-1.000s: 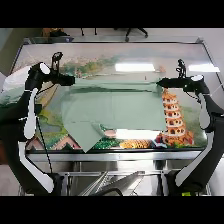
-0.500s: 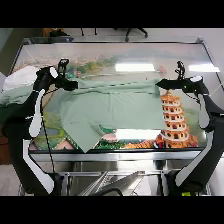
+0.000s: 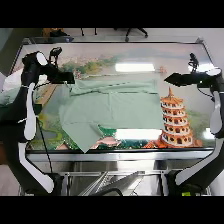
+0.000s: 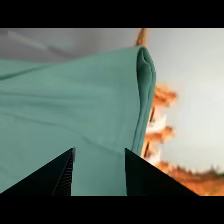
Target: Fold the shirts.
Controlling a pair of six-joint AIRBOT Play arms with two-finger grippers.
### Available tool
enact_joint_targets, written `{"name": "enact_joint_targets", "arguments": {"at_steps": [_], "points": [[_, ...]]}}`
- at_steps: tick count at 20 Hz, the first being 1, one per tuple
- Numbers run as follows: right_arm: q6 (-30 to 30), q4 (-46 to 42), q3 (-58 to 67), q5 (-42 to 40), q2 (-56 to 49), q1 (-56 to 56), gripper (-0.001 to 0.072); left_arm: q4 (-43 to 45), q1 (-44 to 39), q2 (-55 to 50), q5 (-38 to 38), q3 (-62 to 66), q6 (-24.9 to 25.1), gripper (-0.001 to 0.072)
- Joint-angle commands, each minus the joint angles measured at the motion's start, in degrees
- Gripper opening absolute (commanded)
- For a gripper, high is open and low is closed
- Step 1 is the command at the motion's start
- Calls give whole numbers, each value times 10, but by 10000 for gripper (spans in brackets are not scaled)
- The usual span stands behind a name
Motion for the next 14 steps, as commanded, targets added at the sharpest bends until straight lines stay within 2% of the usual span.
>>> {"name": "enact_joint_targets", "arguments": {"at_steps": [1,3,5,9,11,14], "points": [[55,-40,-43,110,43,-35,338,-27,32,82,-81,-111,-24,701],[55,-47,-125,128,64,-39,337,-63,56,154,-97,-240,-23,701],[46,-57,-210,127,87,-47,270,-91,74,231,-80,-381,-21,701],[33,-59,-318,112,111,-81,273,-105,95,352,-56,-619,-19,700],[22,-58,-333,109,111,-92,274,-111,93,396,-6,-700,-20,700],[11,-59,-334,84,109,-91,274,-172,78,446,98,-789,-20,700]]}}
